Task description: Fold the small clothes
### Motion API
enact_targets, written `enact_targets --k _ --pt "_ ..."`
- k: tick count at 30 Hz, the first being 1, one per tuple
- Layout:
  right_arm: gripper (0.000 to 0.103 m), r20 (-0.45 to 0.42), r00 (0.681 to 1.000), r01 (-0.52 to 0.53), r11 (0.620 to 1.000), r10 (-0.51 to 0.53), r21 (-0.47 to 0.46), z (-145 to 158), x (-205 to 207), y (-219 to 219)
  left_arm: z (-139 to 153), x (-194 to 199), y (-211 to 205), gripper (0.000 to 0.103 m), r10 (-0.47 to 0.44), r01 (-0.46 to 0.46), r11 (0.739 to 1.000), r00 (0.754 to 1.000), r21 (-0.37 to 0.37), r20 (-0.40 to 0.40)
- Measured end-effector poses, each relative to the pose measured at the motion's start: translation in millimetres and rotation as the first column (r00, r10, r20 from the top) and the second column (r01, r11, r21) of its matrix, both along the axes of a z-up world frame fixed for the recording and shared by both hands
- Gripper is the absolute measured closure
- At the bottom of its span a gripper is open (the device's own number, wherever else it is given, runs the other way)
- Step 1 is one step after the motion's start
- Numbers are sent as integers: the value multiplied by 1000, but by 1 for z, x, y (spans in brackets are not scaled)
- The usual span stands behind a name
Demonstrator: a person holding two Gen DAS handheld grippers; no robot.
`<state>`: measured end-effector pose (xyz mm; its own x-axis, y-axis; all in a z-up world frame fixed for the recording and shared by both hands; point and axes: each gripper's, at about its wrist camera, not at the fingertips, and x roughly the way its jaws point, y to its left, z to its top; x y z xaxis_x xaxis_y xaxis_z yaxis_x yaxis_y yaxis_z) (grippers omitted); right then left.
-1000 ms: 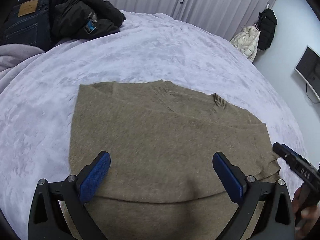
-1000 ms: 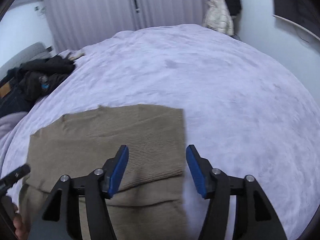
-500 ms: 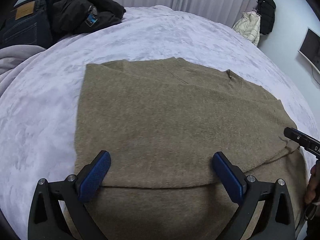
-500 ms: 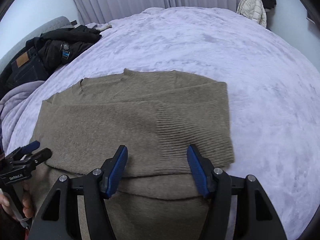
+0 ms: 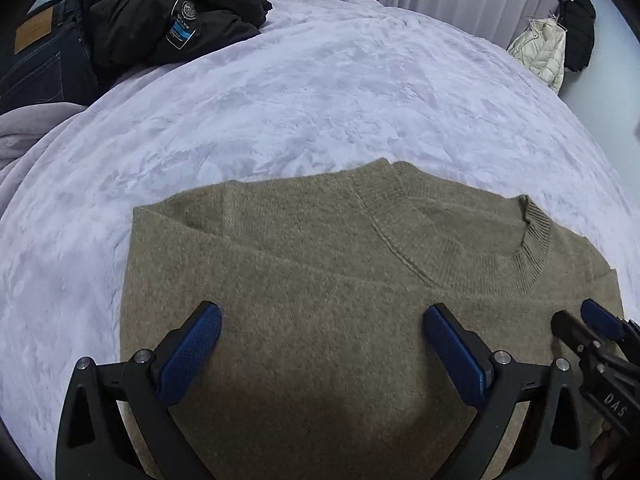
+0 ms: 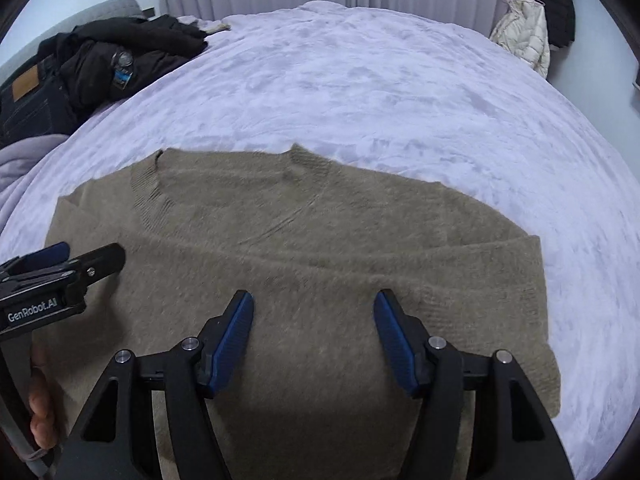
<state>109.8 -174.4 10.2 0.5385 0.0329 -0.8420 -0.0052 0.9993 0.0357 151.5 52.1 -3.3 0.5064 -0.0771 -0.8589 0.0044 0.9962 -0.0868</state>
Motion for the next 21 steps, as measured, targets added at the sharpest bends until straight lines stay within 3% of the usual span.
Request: enact_targets --k 3,6,8,10,12,13,15,18,21 --pt "37 -25 999 31 999 -30 44 5 9 -14 7 -4 7 0 12 -13 1000 1000 -18 -19" --pt "34 22 1000 21 1000 -21 -12 23 -18 -2 20 -39 9 1 3 -2 991 1000 -132 5" --pt "29 54 998 -33 999 33 3 30 -45 9 16 -67 4 1 -32 30 982 999 -186 -11" --pt "25 63 994 -92 996 92 0 29 -66 24 9 -88 -10 0 -62 61 991 998 -120 2" --pt "25 44 989 -137 989 139 -52 17 -78 41 -1 -99 -22 1 -87 87 996 996 -5 22" --pt "25 20 989 -144 986 146 -80 8 -79 46 -4 -101 -23 0 -93 93 996 996 16 16" --pt "25 15 989 -147 983 150 -109 1 -86 48 3 -108 -21 1 -73 73 997 997 35 8" --pt "24 32 992 -118 987 122 -106 22 -106 46 24 -132 -15 1 -57 55 998 995 20 80" --pt "22 82 991 -101 991 108 -86 34 -131 42 11 -142 -12 1 -97 97 995 995 -10 17"
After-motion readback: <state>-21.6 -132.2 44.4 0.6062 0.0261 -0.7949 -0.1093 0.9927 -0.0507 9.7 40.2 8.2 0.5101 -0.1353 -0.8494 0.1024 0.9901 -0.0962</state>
